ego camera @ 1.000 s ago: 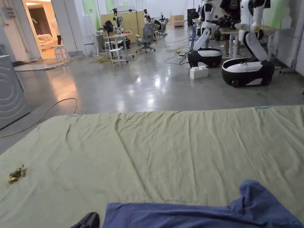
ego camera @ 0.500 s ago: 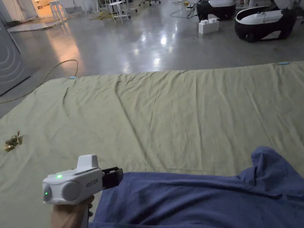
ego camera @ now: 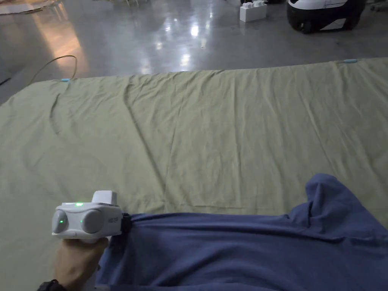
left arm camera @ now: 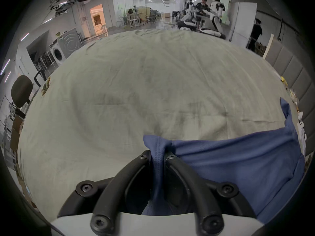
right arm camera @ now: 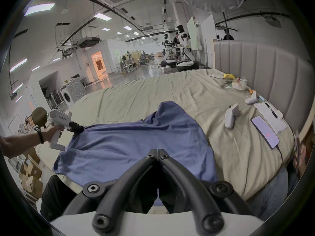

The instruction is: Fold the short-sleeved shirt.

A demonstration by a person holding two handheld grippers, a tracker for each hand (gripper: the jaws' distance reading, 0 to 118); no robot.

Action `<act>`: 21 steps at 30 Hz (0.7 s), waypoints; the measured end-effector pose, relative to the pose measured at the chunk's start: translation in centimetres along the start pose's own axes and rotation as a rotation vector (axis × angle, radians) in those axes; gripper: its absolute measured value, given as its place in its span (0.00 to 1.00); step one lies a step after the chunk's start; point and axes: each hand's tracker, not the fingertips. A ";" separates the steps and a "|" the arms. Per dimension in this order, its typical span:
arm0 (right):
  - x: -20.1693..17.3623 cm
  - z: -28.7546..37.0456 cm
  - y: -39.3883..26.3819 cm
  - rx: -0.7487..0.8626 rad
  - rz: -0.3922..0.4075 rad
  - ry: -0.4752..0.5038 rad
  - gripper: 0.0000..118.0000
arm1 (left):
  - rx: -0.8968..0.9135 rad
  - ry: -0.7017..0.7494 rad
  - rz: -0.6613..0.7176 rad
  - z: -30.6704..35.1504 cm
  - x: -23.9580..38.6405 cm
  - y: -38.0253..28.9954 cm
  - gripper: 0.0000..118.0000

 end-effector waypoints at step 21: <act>8.0 -27.3 7.7 -0.447 0.076 -0.210 0.07 | -0.038 -0.019 -0.011 0.4 -0.2 0.0 0.11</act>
